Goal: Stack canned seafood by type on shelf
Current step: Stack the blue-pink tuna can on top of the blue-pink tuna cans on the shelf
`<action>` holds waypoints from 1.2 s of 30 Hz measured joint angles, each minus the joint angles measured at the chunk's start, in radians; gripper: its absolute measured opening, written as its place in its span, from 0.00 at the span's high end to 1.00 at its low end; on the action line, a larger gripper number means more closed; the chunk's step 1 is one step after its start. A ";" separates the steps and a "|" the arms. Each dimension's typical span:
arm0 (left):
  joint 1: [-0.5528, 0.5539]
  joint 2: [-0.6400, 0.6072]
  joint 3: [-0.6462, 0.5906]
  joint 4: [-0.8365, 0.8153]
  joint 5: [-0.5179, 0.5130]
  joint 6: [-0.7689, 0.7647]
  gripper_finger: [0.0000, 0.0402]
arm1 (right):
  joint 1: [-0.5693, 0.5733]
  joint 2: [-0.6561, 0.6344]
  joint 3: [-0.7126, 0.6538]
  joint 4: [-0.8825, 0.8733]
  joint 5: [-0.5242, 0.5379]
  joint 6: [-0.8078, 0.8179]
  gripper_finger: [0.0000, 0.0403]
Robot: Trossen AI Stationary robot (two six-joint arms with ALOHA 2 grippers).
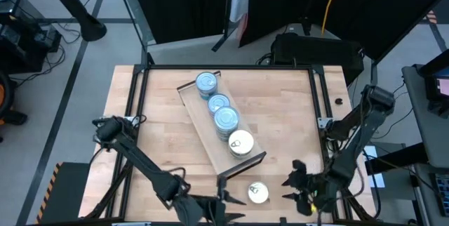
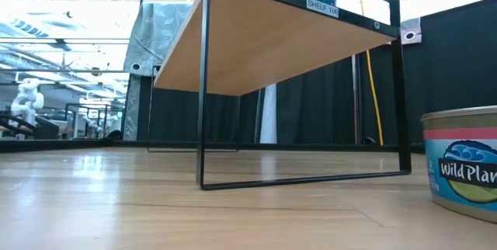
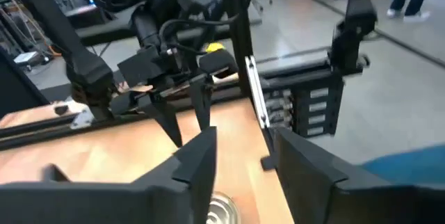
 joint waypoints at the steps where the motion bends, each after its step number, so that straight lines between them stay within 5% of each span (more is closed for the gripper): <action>1: -0.002 0.020 0.010 -0.002 0.000 0.000 0.65 | 0.000 0.031 0.000 0.029 0.000 0.000 0.54; 8: 0.000 0.118 0.047 0.007 -0.020 -0.099 0.83 | 0.000 0.166 0.001 0.174 0.003 -0.015 0.71; 14: 0.001 0.167 0.046 0.009 -0.054 -0.191 0.98 | 0.000 0.221 0.002 0.240 0.115 -0.026 0.84; 21: -0.017 0.194 0.046 0.013 -0.093 -0.243 0.99 | -0.006 0.290 0.002 0.275 0.178 -0.043 0.99; 36: 0.014 0.316 0.046 0.104 -0.113 -0.269 0.99 | -0.009 0.326 0.003 0.296 0.185 -0.037 1.00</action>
